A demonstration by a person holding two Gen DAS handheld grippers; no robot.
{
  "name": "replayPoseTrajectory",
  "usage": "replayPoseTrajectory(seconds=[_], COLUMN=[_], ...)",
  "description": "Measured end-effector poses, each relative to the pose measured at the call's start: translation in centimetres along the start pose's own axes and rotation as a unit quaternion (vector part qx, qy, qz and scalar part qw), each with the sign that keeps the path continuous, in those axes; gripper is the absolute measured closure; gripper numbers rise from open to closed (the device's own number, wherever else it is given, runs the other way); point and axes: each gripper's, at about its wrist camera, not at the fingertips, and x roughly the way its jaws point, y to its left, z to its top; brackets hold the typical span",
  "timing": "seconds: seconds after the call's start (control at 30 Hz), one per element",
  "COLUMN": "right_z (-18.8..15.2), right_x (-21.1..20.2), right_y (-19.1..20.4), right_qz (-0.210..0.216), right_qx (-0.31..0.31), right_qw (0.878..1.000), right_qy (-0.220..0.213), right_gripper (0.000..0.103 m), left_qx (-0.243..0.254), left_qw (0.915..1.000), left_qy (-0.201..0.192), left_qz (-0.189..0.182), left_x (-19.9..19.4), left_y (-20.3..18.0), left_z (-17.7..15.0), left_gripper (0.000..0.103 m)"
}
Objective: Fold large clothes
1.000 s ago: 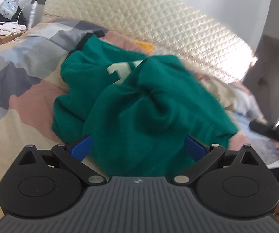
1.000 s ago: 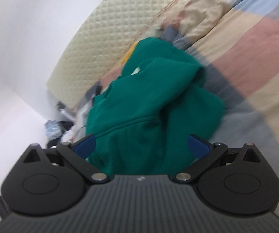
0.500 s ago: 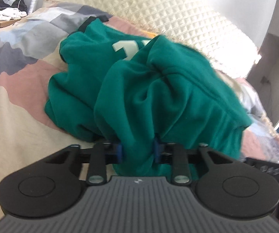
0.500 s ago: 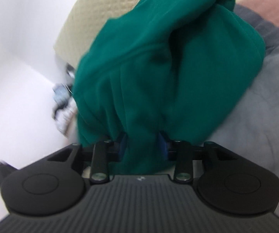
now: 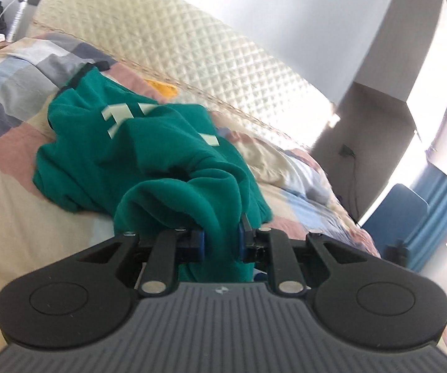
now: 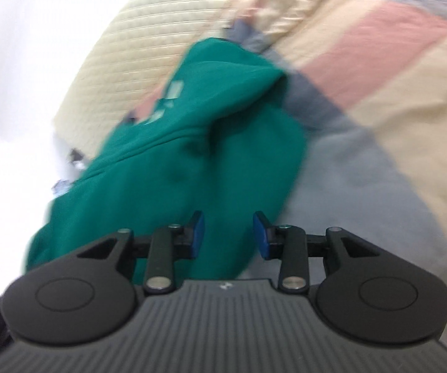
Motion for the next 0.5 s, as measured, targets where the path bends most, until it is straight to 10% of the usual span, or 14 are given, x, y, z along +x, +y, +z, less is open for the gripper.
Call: replayPoseTrajectory(seconds=[0.17,0.43,0.5], right_z=[-1.3,-2.7,-2.6], right_x=[0.4,4.9,5.7], right_y=[-2.9,-3.5,-3.6], right_qz=[0.034,0.108,0.129], right_qx=[0.089,0.153,0.161], right_qw=[0.995,0.974,0.969], right_qy=[0.037,0.127,0.139], right_gripper=[0.023,0.022,0.037], left_qx=[-0.016,-0.055,-0.061], left_qw=[0.9998,0.9984,0.998], left_qy=[0.009,0.004,0.006], left_qz=[-0.009,0.01,0.018], left_x=[-2.9,-6.1,-6.2], left_y=[-1.7,-0.8,-0.5], left_z=[-0.8,-2.4,-2.3], left_gripper=[0.082,0.082,0.082])
